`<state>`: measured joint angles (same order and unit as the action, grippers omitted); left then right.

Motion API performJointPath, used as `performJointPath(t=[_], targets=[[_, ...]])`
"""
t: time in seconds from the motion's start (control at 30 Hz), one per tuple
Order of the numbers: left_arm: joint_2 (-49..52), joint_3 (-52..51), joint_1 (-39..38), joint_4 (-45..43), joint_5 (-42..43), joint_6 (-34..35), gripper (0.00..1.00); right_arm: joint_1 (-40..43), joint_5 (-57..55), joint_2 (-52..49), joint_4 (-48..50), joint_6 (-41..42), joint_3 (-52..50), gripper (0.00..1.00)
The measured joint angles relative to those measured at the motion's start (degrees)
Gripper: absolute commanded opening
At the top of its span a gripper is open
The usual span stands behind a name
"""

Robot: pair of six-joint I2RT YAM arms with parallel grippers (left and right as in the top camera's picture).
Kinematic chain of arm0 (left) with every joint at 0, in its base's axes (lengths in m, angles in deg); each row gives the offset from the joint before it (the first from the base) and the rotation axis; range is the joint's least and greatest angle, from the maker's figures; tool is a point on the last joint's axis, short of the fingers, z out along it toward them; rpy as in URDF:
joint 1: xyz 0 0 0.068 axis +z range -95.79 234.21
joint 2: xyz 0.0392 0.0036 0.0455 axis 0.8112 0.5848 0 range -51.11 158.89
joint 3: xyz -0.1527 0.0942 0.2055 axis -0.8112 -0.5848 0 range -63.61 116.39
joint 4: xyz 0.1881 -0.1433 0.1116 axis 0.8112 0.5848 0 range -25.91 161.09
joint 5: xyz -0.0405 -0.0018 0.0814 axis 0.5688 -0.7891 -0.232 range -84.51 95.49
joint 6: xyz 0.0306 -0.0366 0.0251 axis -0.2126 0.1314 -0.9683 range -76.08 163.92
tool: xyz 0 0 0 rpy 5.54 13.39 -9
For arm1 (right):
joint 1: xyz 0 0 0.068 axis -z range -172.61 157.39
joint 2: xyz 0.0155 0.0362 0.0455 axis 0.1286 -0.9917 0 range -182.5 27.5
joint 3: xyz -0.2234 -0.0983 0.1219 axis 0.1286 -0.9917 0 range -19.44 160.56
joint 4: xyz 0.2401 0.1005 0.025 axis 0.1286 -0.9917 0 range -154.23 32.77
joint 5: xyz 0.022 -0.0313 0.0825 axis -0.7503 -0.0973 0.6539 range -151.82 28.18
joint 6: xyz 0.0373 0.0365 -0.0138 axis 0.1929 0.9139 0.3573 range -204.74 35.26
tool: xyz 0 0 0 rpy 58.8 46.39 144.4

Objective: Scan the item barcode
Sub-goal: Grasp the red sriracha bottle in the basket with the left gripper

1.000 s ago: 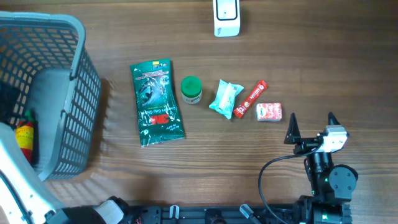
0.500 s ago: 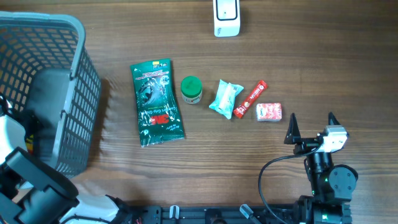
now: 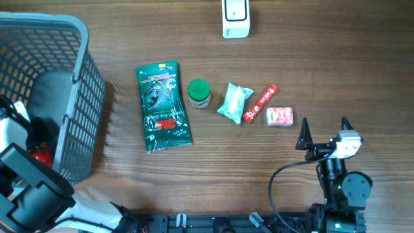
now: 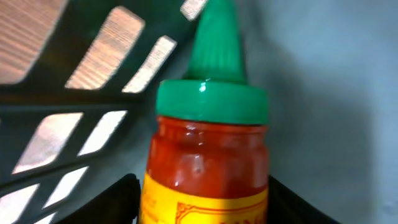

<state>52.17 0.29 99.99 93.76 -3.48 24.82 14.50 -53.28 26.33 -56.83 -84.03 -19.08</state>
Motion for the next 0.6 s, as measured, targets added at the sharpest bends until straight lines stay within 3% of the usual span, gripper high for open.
performJointPath(t=[0.1, 0.37, 0.6], targets=[[-0.02, 0.04, 0.00, 0.00, 1.16, -0.31, 0.41, 0.00, 0.00, 0.00, 0.00, 0.00, 0.00, 1.00], [-0.35, 0.74, -0.59, -0.90, 2.34, -0.26, 0.41, 0.02, 0.00, 0.00, 0.00, 0.00, 0.00, 1.00], [-15.13, 11.65, -13.31, -5.88, 3.06, 0.13, 0.43, 0.00, 0.00, 0.00, 0.02, 0.00, 0.00, 0.99]])
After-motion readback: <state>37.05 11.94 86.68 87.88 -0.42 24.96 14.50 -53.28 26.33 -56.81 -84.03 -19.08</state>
